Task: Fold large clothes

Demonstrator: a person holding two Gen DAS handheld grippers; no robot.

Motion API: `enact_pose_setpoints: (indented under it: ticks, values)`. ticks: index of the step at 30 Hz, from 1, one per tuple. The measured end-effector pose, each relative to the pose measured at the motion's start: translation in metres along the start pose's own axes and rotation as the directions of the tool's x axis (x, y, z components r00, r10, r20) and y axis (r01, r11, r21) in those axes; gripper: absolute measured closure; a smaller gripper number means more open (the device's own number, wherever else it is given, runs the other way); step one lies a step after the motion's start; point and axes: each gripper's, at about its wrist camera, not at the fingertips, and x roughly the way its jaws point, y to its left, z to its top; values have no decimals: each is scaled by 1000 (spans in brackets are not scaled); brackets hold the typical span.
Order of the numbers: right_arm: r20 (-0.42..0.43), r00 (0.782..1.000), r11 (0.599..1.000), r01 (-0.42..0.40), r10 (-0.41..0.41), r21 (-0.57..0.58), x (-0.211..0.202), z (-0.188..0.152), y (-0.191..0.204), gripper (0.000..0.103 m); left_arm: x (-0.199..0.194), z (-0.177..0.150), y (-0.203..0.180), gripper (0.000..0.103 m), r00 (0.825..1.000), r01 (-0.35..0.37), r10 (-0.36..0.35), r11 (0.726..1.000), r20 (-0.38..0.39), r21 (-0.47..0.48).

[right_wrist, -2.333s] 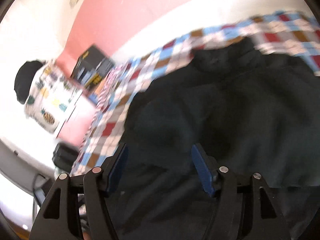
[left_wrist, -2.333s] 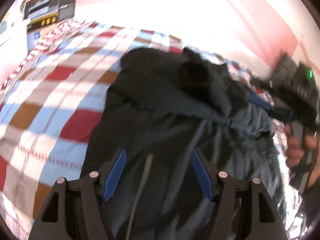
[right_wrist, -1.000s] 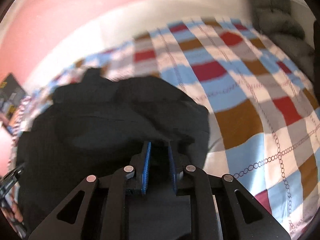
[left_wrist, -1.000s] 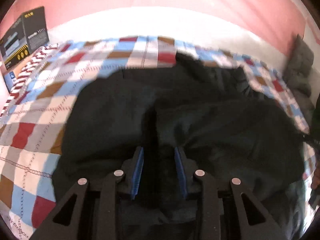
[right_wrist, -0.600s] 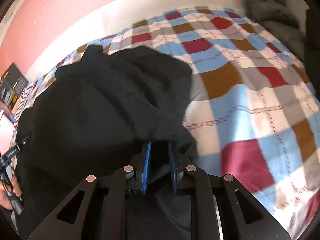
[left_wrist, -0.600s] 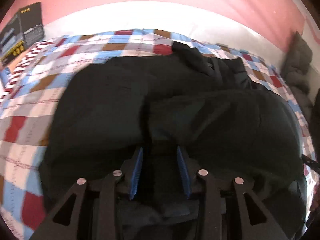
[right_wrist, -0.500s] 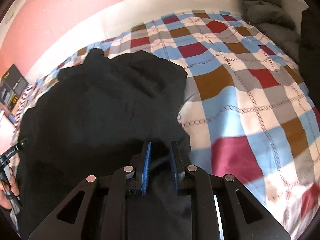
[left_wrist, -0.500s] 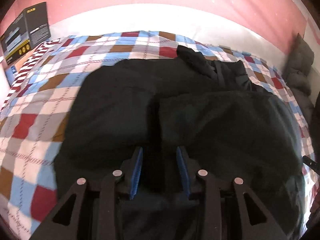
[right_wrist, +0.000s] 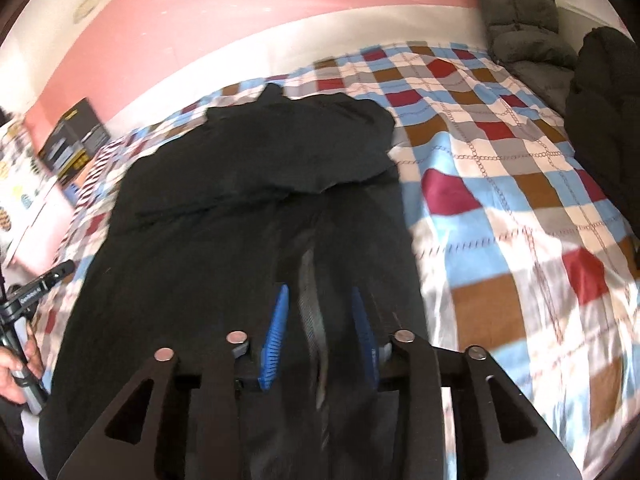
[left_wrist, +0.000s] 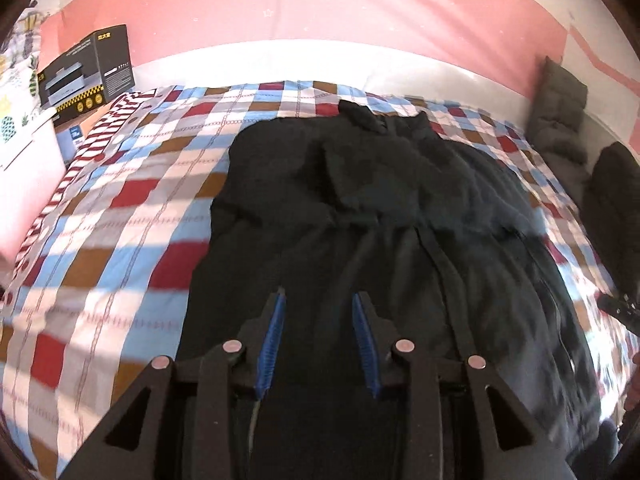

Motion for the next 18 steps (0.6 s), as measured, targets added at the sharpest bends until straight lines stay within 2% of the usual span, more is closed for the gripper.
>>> enact_pose_setpoints:
  ticks: [11, 13, 15, 18]
  values:
    - [26, 998, 997, -57, 58, -43, -59, -52, 44, 61, -71, -70, -14, 61, 999, 41, -41, 999, -33, 1]
    - [36, 997, 997, -60, 62, -45, -70, -60, 48, 57, -81, -77, -15, 61, 999, 41, -41, 999, -34, -1]
    - [38, 997, 996, -71, 73, -48, -77, -66, 51, 52, -92, -83, -16, 55, 999, 37, -37, 999, -24, 6]
    - [39, 997, 995, -70, 73, -66, -86, -76, 57, 51, -103, -91, -17, 53, 1000, 24, -24, 1000, -15, 18]
